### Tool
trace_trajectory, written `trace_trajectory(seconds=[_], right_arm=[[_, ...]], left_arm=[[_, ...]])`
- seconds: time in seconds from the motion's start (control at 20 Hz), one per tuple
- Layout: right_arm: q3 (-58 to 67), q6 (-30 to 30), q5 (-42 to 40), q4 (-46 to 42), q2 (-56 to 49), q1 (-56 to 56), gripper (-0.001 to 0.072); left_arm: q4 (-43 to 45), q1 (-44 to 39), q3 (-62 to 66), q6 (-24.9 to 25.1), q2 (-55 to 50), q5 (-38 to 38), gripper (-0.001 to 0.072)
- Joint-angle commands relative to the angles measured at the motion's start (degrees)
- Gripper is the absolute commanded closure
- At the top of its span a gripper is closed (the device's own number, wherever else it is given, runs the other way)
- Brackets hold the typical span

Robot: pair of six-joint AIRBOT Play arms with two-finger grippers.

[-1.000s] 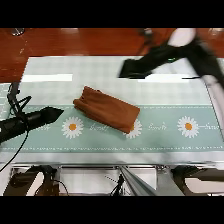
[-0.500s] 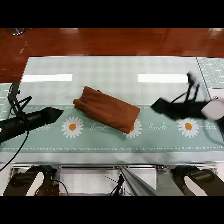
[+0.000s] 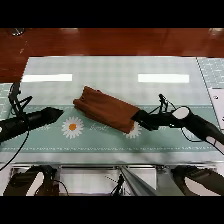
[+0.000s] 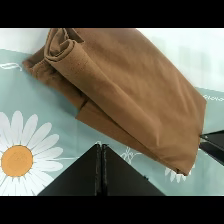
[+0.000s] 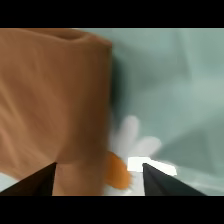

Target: Fold the shirts.

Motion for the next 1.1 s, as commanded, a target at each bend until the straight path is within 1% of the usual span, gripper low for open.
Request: trace_trajectory(seconds=[0.0,0.05,0.1,0.15,0.2,0.25,0.3,0.35,0.45,0.5,0.55,0.65,0.8,0.95,1.05], right_arm=[[4.3,-7.9,1.0,9.4,-8.5,1.8,0.0106],[6.1,-8.0,1.7,9.2,-10.3,3.1,0.0162],[8.0,-8.6,2.8,8.9,-11.8,4.4,0.0337],[10.3,-10.8,4.5,8.8,-12.8,5.2,0.0547],[13.6,-14.2,7.6,8.9,-13.0,5.3,0.0688],[17.7,-15.8,10.8,8.4,-12.5,5.1,0.0688],[23.2,-15.5,13.3,6.3,-11.7,4.9,0.0688],[29.1,-13.8,15.1,3.0,-10.9,4.8,0.0688],[42.9,-8.6,19.4,-5.2,-10.4,4.8,0.0688],[48.8,-6.1,20.4,-8.3,-10.4,4.8,0.0688],[54.5,-3.8,20.6,-10.7,-10.4,4.5,0.0688],[63.4,-1.2,21.7,-14.3,-10.4,2.8,0.0688],[73.1,3.5,28.5,-19.5,-10.4,-4.0,0.0688],[78.9,5.8,38.4,-19.7,-10.4,-14.4,0.0688],[80.9,6.3,44.3,-19.5,-9.9,-21.8,0.0688]], left_arm=[[0.0,0.0,0.0,0.0,0.0,0.0,0.0688],[0.0,0.0,0.0,0.0,0.0,0.0,0.0688],[0.0,0.0,0.0,0.0,0.0,0.0,0.0688],[0.0,0.0,0.0,0.0,0.0,0.0,0.0688],[0.0,0.0,0.0,0.0,0.0,0.0,0.0688],[0.0,0.0,0.0,0.0,0.0,0.0,0.0688],[0.0,0.0,0.0,0.0,0.0,0.0,0.0688],[0.0,0.0,0.0,0.0,0.0,0.0,0.0688],[0.0,0.0,0.0,0.0,0.0,0.0,0.0688],[0.0,0.0,0.0,0.0,0.0,0.0,0.0688],[0.0,0.0,0.0,0.0,0.0,0.0,0.0688],[0.0,0.0,0.0,0.0,0.0,-0.1,0.0688],[0.0,0.0,0.0,0.0,0.0,-0.8,0.0688],[0.0,0.0,0.0,0.0,0.0,-3.0,0.0688],[0.0,0.0,0.0,0.0,0.0,-4.0,0.0688]])
